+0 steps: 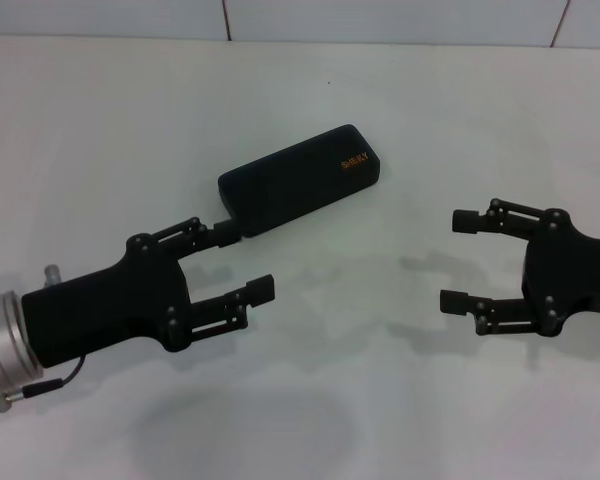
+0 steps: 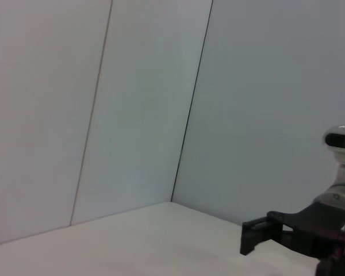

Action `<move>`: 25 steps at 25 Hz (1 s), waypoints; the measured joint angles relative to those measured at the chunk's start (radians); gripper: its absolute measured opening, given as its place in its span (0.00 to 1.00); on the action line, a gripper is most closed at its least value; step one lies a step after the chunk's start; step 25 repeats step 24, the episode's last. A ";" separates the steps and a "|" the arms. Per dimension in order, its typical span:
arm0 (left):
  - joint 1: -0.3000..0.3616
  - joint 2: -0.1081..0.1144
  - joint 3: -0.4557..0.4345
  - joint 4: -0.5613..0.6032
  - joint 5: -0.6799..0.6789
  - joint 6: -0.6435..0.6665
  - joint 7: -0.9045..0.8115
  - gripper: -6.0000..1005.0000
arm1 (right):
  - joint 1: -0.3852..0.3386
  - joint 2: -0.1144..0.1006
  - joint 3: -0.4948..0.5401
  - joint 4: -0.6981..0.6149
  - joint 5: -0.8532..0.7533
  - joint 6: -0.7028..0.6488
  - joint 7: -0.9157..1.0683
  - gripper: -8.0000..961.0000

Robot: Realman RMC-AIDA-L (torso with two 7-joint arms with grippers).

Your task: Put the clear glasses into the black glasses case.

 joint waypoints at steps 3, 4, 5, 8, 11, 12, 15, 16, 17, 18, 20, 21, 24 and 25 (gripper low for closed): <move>0.000 0.000 0.000 -0.019 0.003 0.000 0.008 0.79 | 0.003 0.001 -0.002 0.027 0.027 0.015 -0.002 0.85; 0.000 0.000 0.000 -0.024 0.004 0.000 0.012 0.79 | 0.003 0.001 -0.002 0.038 0.041 0.019 -0.003 0.87; 0.000 0.000 0.000 -0.030 0.004 0.000 0.019 0.79 | 0.003 0.001 -0.003 0.050 0.053 0.022 -0.004 0.87; -0.001 -0.001 0.006 -0.039 0.005 0.004 0.051 0.79 | 0.004 0.002 -0.002 0.066 0.064 0.027 -0.005 0.90; -0.002 -0.002 0.008 -0.043 0.005 0.019 0.069 0.79 | 0.005 0.002 -0.003 0.074 0.064 0.027 -0.005 0.91; -0.004 -0.002 0.009 -0.047 0.005 0.025 0.070 0.79 | 0.005 0.002 -0.003 0.076 0.065 0.027 -0.004 0.91; -0.010 0.000 0.010 -0.058 0.005 0.028 0.071 0.79 | 0.005 0.002 -0.004 0.081 0.065 0.027 0.000 0.91; -0.010 0.000 0.010 -0.059 0.005 0.028 0.071 0.79 | 0.005 0.002 -0.004 0.082 0.065 0.027 0.000 0.91; -0.010 0.000 0.008 -0.059 0.005 0.028 0.071 0.79 | 0.005 0.002 -0.004 0.082 0.066 0.027 0.000 0.91; -0.010 0.000 0.007 -0.059 0.005 0.028 0.072 0.79 | 0.005 0.002 -0.004 0.083 0.066 0.027 0.000 0.91; -0.010 0.000 0.005 -0.059 0.005 0.028 0.072 0.79 | 0.005 0.002 -0.004 0.085 0.066 0.027 0.000 0.91; -0.010 0.000 0.005 -0.059 0.005 0.028 0.072 0.79 | 0.005 0.002 -0.004 0.087 0.066 0.027 0.000 0.91; -0.010 -0.001 0.004 -0.059 0.005 0.027 0.074 0.79 | 0.008 0.002 -0.004 0.090 0.066 0.026 0.000 0.91; -0.010 -0.001 0.004 -0.059 0.005 0.027 0.074 0.79 | 0.008 0.002 -0.004 0.090 0.066 0.026 0.000 0.91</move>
